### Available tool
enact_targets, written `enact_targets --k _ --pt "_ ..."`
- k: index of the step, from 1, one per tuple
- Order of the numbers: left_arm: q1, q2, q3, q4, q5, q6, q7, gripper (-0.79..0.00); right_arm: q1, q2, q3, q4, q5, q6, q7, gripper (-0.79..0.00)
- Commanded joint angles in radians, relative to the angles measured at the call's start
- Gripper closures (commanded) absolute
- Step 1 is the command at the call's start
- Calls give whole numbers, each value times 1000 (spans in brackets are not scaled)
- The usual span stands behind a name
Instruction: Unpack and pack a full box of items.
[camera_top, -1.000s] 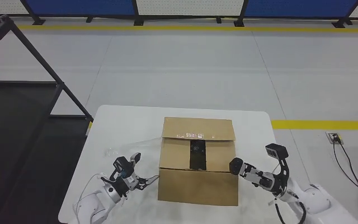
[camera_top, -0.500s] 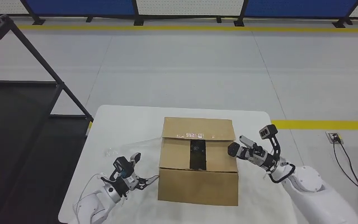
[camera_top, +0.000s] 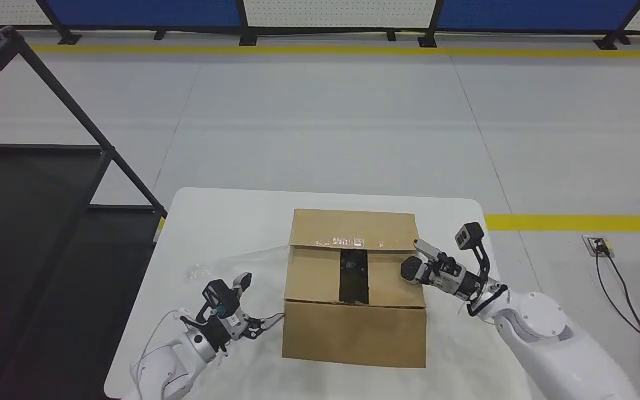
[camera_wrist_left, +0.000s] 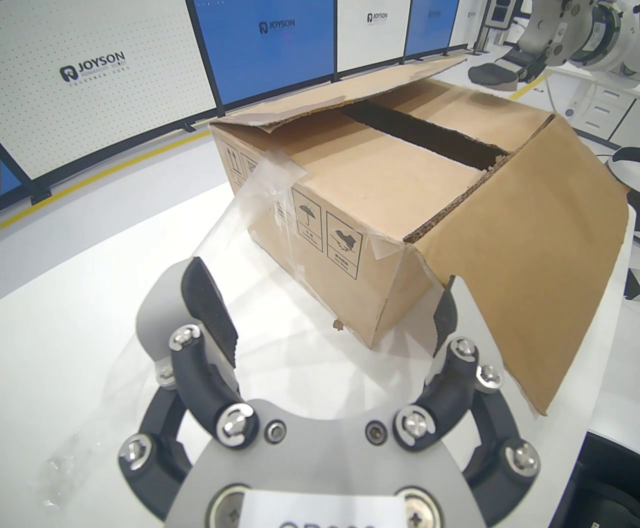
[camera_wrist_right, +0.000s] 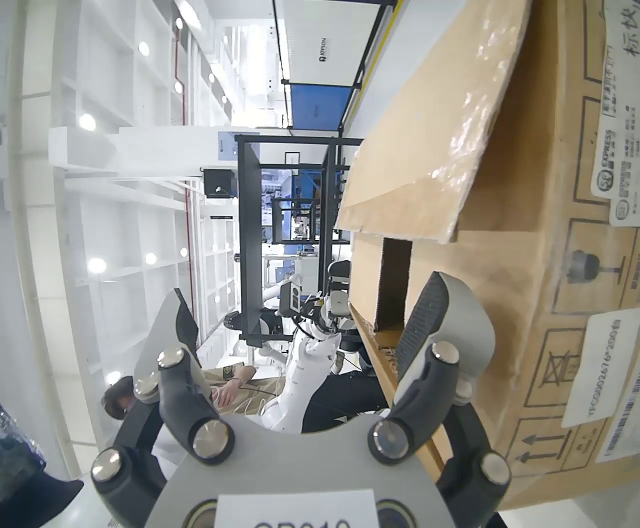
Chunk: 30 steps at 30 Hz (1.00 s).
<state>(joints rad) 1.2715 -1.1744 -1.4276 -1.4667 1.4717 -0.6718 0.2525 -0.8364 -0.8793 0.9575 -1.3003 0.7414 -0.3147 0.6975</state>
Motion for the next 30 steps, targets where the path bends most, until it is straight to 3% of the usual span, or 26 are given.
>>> enact_targets --k 1,15,22,26,30 --pt "0 0 0 0 0 0 0 -785 8 -7 -3 7 -1 14 -5 -785" --pt "0 0 0 0 0 0 0 -785 138 -92 -54 66 21 36 -206 -785" --pt "0 0 0 0 0 0 0 -785 249 -146 -107 103 -63 94 -346 -785" --pt "0 0 0 0 0 0 0 -785 320 -181 -154 164 -85 167 -349 -785" --pt "0 0 0 0 0 0 0 -785 320 -181 -154 164 -85 167 -349 -785"
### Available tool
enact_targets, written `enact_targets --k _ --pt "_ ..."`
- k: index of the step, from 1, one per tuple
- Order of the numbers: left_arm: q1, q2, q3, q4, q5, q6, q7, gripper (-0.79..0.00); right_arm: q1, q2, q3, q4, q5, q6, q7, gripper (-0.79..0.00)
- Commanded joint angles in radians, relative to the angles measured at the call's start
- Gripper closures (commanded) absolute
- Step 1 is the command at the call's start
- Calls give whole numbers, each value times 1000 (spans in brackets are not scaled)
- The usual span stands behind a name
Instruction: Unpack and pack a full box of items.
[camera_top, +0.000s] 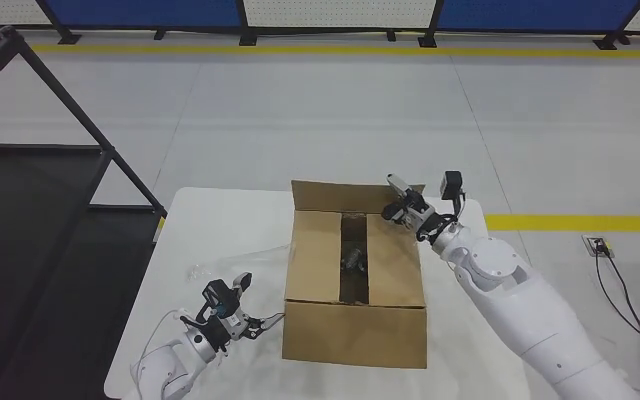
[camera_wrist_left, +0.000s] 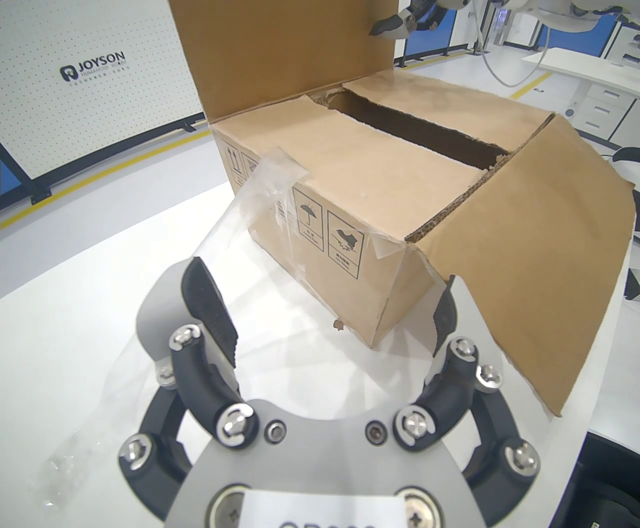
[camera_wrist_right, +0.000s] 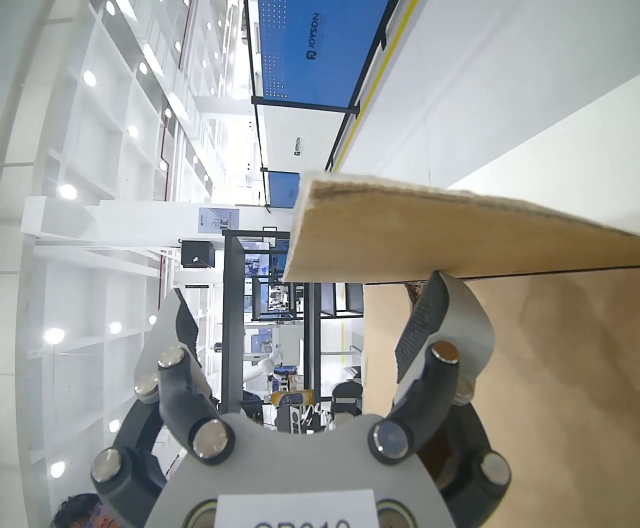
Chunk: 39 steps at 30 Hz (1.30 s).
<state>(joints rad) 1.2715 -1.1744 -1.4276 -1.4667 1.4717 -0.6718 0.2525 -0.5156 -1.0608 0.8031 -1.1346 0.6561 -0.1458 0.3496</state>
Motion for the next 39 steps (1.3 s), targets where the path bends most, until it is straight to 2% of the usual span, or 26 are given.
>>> enact_targets --k 1,11,13,16,21,30,39 --pt "0 0 0 0 0 0 0 -785 -1 1 1 -1 0 -2 -1 -785" --pt "0 0 0 0 0 0 0 -785 -13 -3 -5 -20 0 11 4 -785" --pt "0 0 0 0 0 0 0 -785 -8 -14 -11 -25 -12 42 -57 -785" --pt "0 0 0 0 0 0 0 -785 19 -42 -22 -12 23 75 -136 -785" --pt "10 0 3 -10 -4 11 -8 -785 98 -99 -57 89 44 107 -267 -785" --pt "35 7 -3 -28 -13 20 -1 -785 229 -209 -143 343 69 154 -258 -785" --pt "45 14 6 -39 4 1 4 -785 309 -302 -203 535 15 192 -246 -785"
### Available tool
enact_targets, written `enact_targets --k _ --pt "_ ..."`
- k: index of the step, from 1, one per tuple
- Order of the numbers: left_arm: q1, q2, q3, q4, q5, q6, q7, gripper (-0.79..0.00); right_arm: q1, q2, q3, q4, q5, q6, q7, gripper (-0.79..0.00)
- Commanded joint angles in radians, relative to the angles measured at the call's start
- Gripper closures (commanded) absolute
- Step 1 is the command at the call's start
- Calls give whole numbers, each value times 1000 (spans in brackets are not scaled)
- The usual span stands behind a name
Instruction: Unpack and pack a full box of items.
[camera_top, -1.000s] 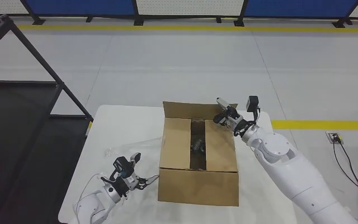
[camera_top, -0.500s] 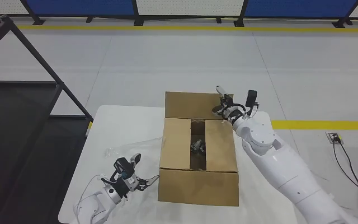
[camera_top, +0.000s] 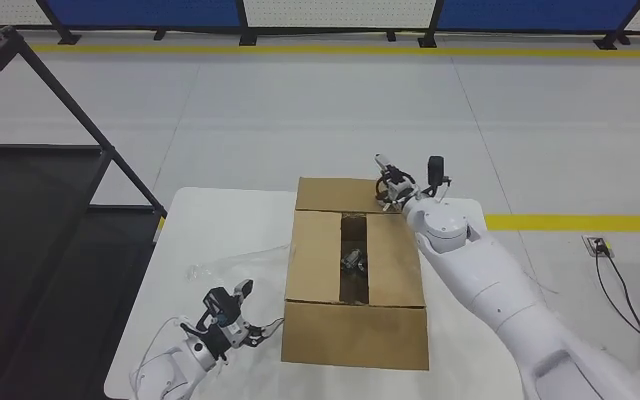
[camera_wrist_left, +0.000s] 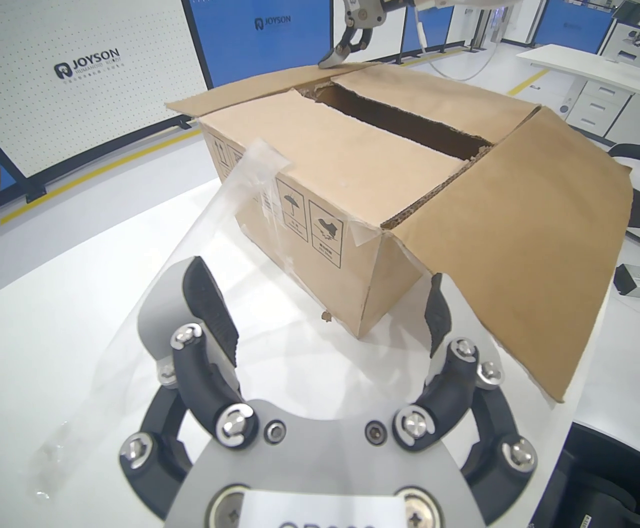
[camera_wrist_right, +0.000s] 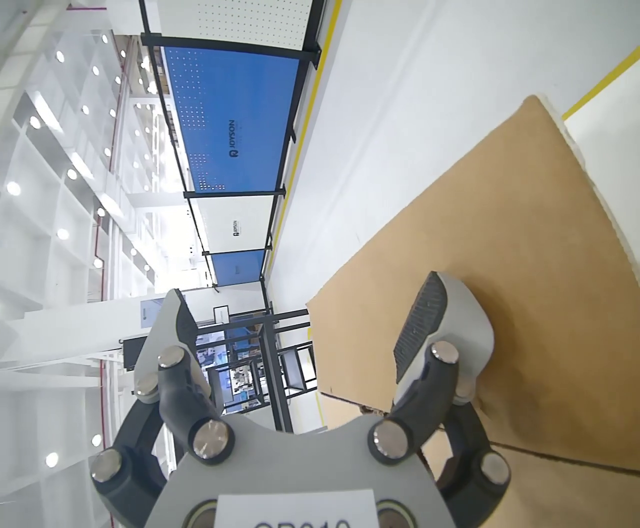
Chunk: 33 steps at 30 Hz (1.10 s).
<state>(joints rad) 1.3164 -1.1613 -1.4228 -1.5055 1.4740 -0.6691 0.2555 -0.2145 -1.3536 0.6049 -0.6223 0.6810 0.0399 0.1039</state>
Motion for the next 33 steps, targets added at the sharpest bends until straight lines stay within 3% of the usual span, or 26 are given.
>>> enact_targets --k 1,13,18,22,27,33 --pt "0 1 3 0 2 -3 2 -785 14 -18 -11 38 -20 15 2 -785" --pt "-9 7 19 7 8 4 6 -785 56 -91 -14 199 -67 34 32 -785" --pt "-10 9 17 3 2 19 11 -785 65 -106 17 238 -46 -26 52 -785" --pt "-11 11 0 3 -22 36 24 -785 67 -100 56 253 -21 -122 141 -785" --pt "-16 15 -25 13 -43 59 13 -785 50 -78 92 243 -21 -224 341 -785" --pt "-23 18 -43 50 -50 89 -8 -785 9 -44 102 193 -106 -287 541 -785"
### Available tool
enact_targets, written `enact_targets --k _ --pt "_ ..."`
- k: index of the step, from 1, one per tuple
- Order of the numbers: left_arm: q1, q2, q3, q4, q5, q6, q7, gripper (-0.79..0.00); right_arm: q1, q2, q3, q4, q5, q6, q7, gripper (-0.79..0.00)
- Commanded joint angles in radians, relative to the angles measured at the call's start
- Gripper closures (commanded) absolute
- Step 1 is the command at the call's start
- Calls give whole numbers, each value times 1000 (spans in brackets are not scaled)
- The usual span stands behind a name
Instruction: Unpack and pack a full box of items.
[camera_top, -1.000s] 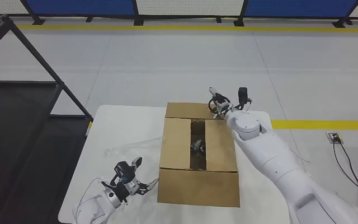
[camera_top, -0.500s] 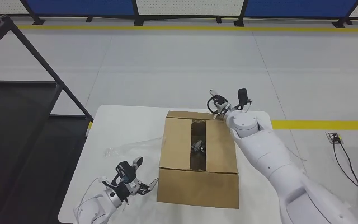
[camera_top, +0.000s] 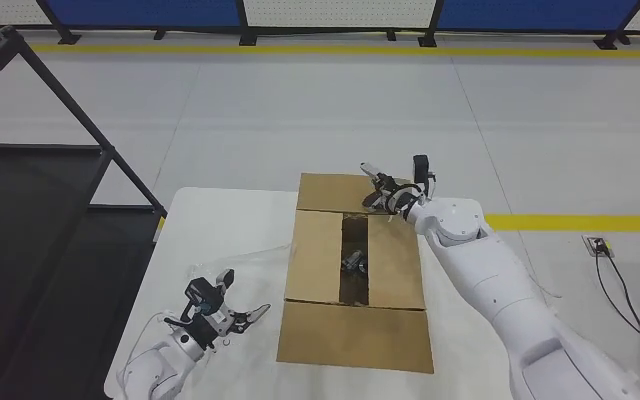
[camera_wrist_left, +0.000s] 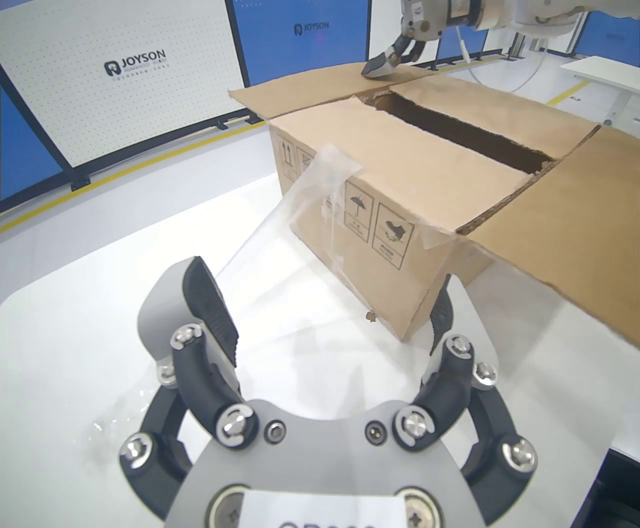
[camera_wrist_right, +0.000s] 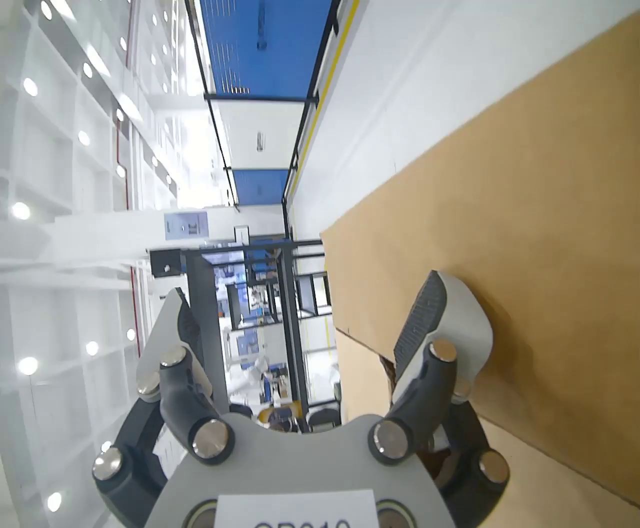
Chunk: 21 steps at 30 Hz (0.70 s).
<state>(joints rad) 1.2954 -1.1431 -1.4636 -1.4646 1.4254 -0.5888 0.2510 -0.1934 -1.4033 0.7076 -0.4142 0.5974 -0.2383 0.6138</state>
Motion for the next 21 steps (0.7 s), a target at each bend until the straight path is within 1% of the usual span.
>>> enact_targets --k 1,6,8,13,21 --pt "-4 0 -3 15 -2 16 -5 -785 -20 11 0 -28 -39 -16 51 -785" --pt "-13 0 -1 34 17 72 -8 -785 -66 42 24 -88 -79 -30 171 -785" --pt "-18 0 5 42 20 84 -6 -785 -84 53 34 -113 -95 -35 202 -785" --pt "-25 -2 15 55 12 96 -7 -785 -126 75 73 -180 -97 -44 225 -785" --pt "-25 -1 16 57 11 96 -7 -785 -126 75 73 -180 -97 -44 225 -785"
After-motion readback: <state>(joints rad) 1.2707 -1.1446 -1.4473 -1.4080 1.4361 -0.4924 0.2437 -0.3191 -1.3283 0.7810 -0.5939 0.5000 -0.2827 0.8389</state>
